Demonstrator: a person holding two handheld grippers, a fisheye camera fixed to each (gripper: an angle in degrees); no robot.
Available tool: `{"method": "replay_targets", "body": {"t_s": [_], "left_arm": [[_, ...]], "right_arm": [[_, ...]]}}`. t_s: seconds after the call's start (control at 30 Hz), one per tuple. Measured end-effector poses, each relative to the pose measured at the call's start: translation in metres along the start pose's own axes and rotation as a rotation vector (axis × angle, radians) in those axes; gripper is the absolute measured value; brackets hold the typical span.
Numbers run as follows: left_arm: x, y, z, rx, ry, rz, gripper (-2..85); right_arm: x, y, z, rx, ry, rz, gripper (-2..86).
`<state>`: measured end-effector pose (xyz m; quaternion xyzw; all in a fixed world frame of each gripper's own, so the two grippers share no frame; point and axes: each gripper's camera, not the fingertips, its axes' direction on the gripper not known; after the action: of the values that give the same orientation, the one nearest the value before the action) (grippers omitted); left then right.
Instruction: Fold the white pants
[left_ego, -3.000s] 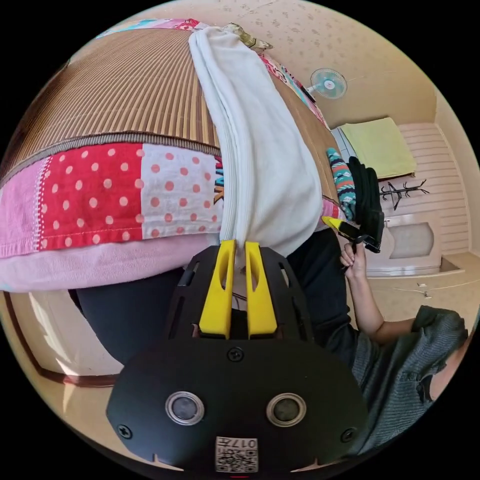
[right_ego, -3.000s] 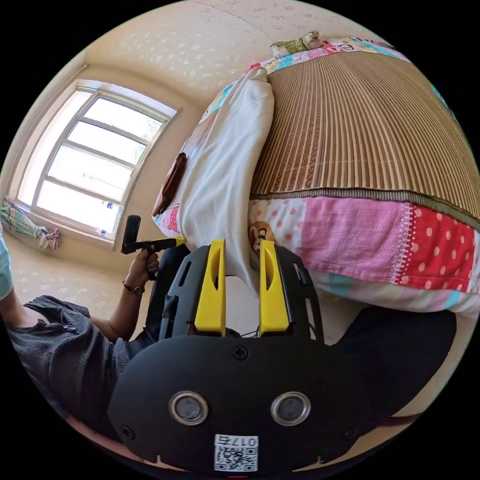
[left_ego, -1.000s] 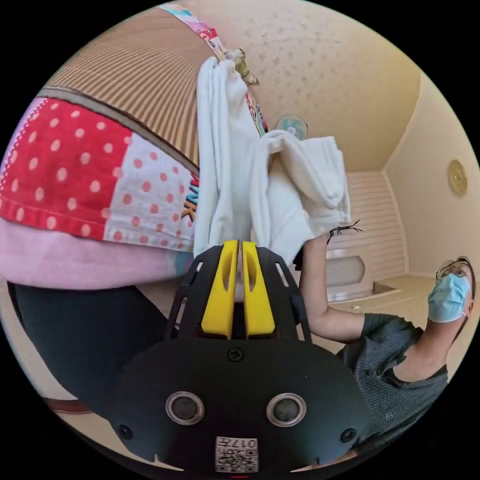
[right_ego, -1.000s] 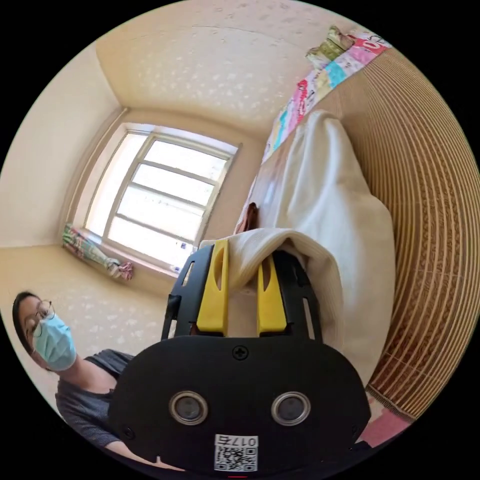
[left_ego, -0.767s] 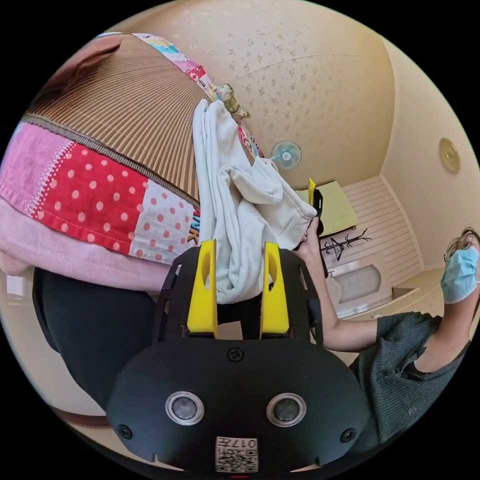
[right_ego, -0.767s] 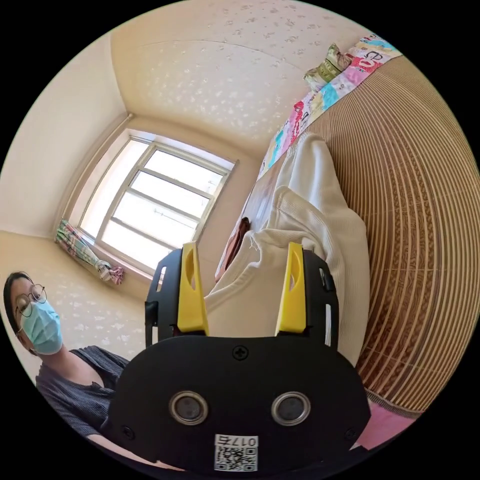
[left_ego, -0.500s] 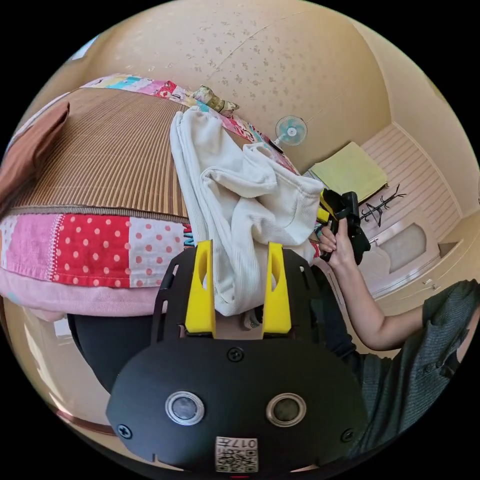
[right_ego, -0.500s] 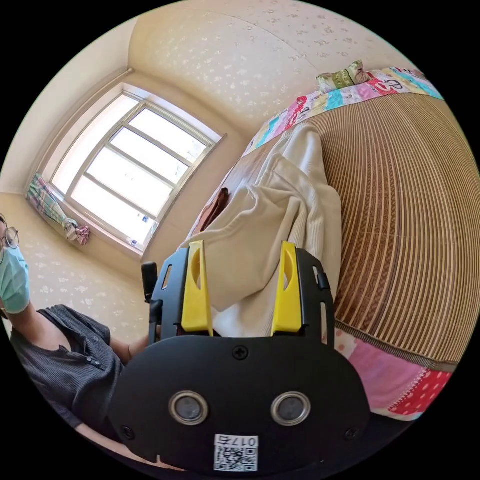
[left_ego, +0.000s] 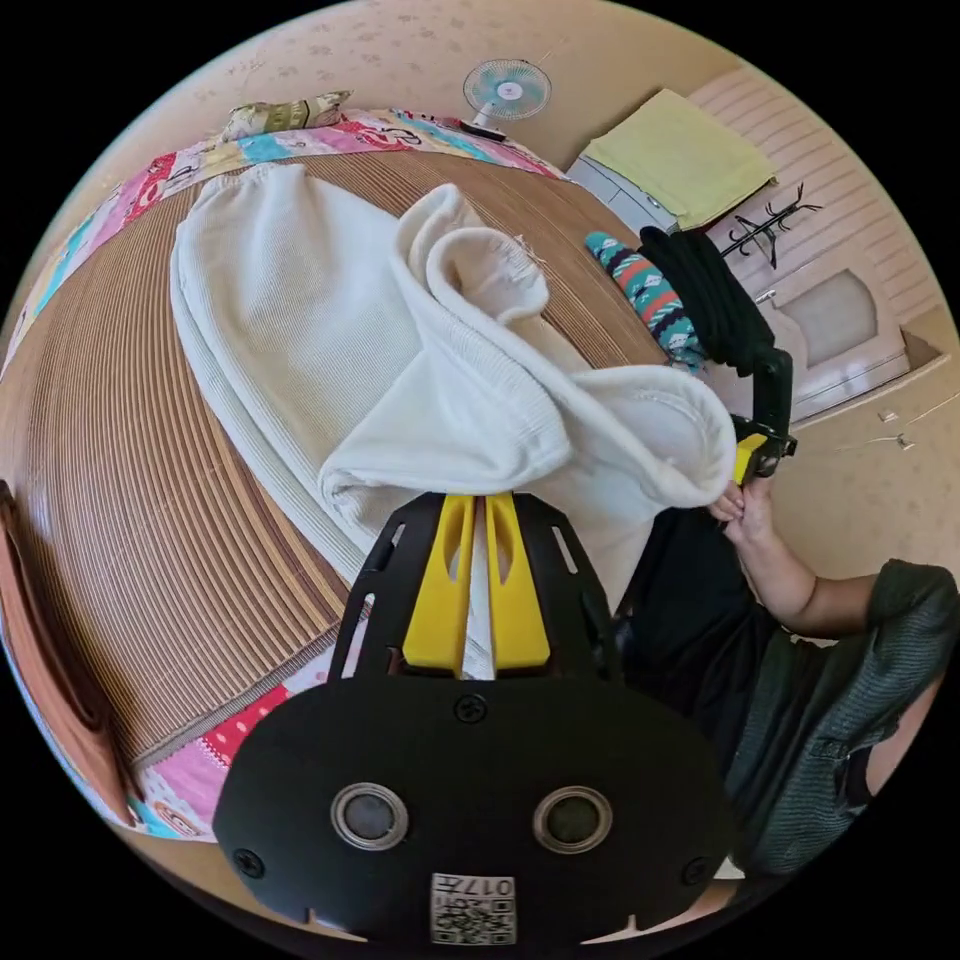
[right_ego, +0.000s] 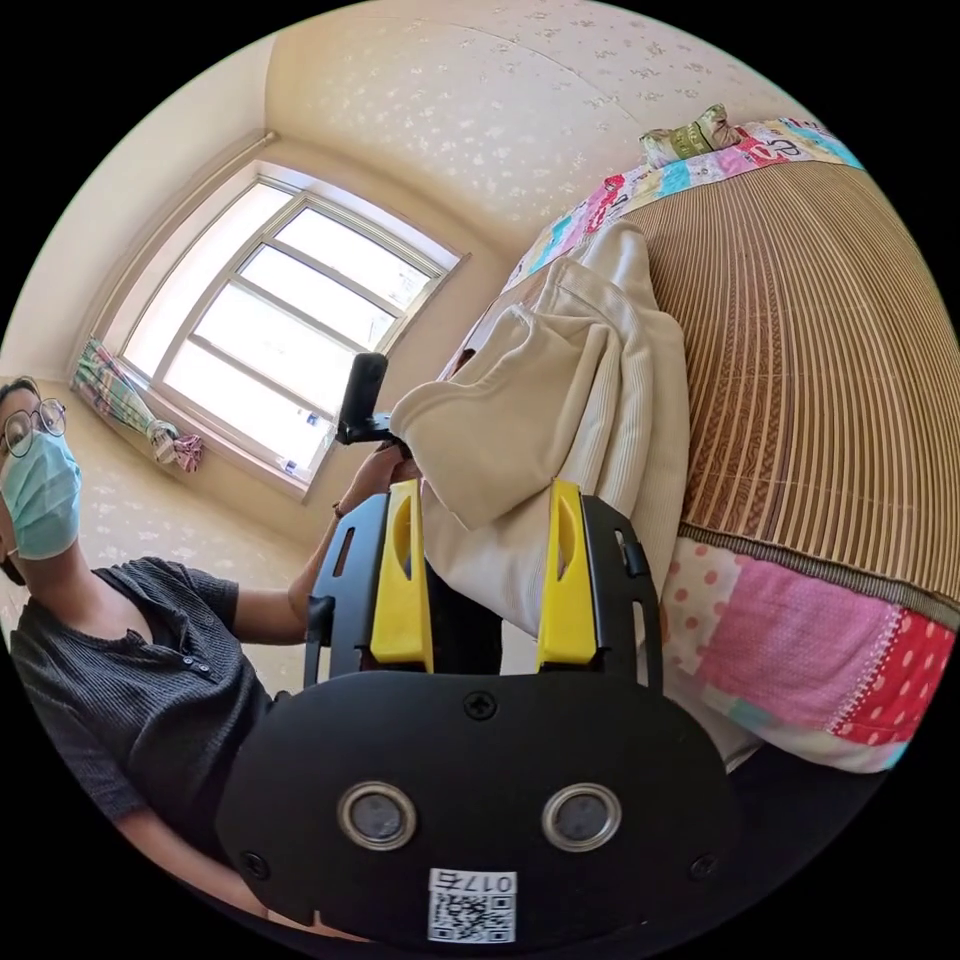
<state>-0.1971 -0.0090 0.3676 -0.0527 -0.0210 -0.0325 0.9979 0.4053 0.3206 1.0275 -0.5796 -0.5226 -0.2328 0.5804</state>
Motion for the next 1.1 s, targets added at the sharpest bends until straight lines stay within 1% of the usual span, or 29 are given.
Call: {"method": "replay_targets", "body": {"t_s": [0.03,0.07,0.1,0.13,0.17,0.2,0.23,0.27,0.3,0.33,0.4,0.43,0.5,0.57,0.63,0.73,0.77,0.8,0.87,0.9,0.97,1.0,1.03,1.07,1.1], "left_arm": [[-0.002,-0.003,-0.003,0.030,0.004,-0.004,-0.6],[-0.011,-0.004,-0.015,0.126,0.012,-0.047,-0.5],[-0.030,0.004,-0.029,0.260,0.026,-0.171,-0.1],[-0.042,0.013,-0.036,0.331,0.049,-0.255,0.1],[-0.068,0.036,-0.046,0.465,0.118,-0.438,1.4],[-0.087,0.063,-0.050,0.592,0.208,-0.560,3.6],[-0.092,0.074,-0.051,0.645,0.250,-0.576,4.1],[-0.093,0.093,-0.053,0.726,0.308,-0.553,5.1],[-0.084,0.104,-0.055,0.746,0.310,-0.493,6.1],[-0.077,0.108,-0.056,0.736,0.293,-0.459,6.6],[-0.035,0.119,-0.051,0.645,0.213,-0.282,9.8],[-0.023,0.120,-0.048,0.614,0.203,-0.233,11.0],[0.021,0.127,-0.030,0.481,0.189,-0.107,17.4],[0.053,0.136,-0.018,0.433,0.204,-0.036,20.3],[0.088,0.145,-0.008,0.419,0.190,0.031,20.8],[0.144,0.148,0.008,0.387,0.014,0.113,20.5],[0.163,0.146,0.014,0.386,-0.075,0.142,19.6],[0.179,0.142,0.021,0.385,-0.123,0.184,18.2],[0.189,0.127,0.032,0.344,-0.135,0.179,16.6],[0.188,0.114,0.040,0.303,-0.113,0.135,16.6],[0.179,0.099,0.049,0.277,-0.050,0.045,16.1],[0.169,0.093,0.052,0.285,0.006,-0.024,14.7],[0.164,0.091,0.051,0.299,0.043,-0.050,13.6],[0.154,0.091,0.046,0.358,0.112,-0.088,11.1],[0.147,0.093,0.037,0.419,0.141,-0.113,8.4]], "right_arm": [[-0.001,0.003,0.001,0.004,0.004,0.007,17.1],[-0.002,0.005,0.001,0.014,0.007,0.015,17.1],[-0.003,0.007,0.001,0.021,0.010,0.019,17.0],[-0.004,0.009,0.001,0.034,0.020,0.029,17.1],[-0.005,0.012,0.002,0.043,0.036,0.040,17.2],[-0.005,0.013,0.002,0.045,0.044,0.044,17.1],[-0.006,0.015,0.004,0.047,0.063,0.049,17.0],[-0.008,0.016,0.006,0.048,0.084,0.052,16.7],[-0.009,0.016,0.007,0.047,0.095,0.051,16.5],[-0.012,0.015,0.010,0.046,0.119,0.044,16.1],[-0.015,0.010,0.016,0.043,0.164,0.032,15.4],[-0.018,0.004,0.021,0.042,0.193,0.026,15.1],[-0.022,-0.010,0.028,0.051,0.219,0.002,14.6],[-0.031,-0.036,0.043,0.053,0.240,-0.056,13.9],[-0.038,-0.057,0.060,0.040,0.277,-0.112,13.3],[-0.042,-0.085,0.103,-0.018,0.369,-0.173,12.4],[-0.043,-0.093,0.120,-0.038,0.408,-0.182,12.2],[-0.044,-0.095,0.127,-0.042,0.425,-0.185,12.2],[-0.048,-0.102,0.150,-0.048,0.472,-0.194,12.0],[-0.049,-0.103,0.153,-0.040,0.477,-0.194,11.9],[-0.050,-0.109,0.162,-0.036,0.475,-0.175,11.2],[-0.048,-0.110,0.164,-0.045,0.474,-0.162,11.0],[-0.045,-0.113,0.167,-0.063,0.472,-0.135,10.3],[-0.043,-0.115,0.168,-0.072,0.471,-0.117,9.3],[-0.043,-0.115,0.167,-0.074,0.469,-0.113,8.7]]}}
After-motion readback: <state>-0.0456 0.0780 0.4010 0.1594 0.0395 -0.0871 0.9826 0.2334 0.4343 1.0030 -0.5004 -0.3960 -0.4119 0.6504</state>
